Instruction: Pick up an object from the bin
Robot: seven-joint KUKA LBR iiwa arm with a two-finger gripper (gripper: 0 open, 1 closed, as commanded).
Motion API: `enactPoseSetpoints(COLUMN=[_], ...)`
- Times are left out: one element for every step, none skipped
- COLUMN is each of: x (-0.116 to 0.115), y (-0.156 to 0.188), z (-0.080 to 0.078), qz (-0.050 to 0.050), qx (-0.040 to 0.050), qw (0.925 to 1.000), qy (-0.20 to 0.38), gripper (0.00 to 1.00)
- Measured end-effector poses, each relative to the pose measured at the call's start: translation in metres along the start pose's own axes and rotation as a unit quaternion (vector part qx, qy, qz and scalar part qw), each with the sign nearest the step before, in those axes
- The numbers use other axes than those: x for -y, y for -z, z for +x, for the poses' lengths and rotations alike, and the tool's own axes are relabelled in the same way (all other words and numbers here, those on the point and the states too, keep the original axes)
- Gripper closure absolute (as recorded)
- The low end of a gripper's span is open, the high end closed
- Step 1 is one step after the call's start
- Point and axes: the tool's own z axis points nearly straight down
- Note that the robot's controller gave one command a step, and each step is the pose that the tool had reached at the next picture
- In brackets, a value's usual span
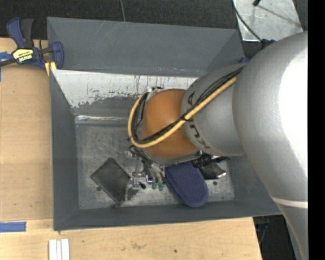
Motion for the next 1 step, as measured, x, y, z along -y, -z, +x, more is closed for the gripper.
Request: enactPoseSetpoints(x=[-0.0379], y=[0.0292], z=[-0.0093], qz=[-0.002], qx=[0.0044], qw=[0.9996], qy=[0.028], gripper=[0.0])
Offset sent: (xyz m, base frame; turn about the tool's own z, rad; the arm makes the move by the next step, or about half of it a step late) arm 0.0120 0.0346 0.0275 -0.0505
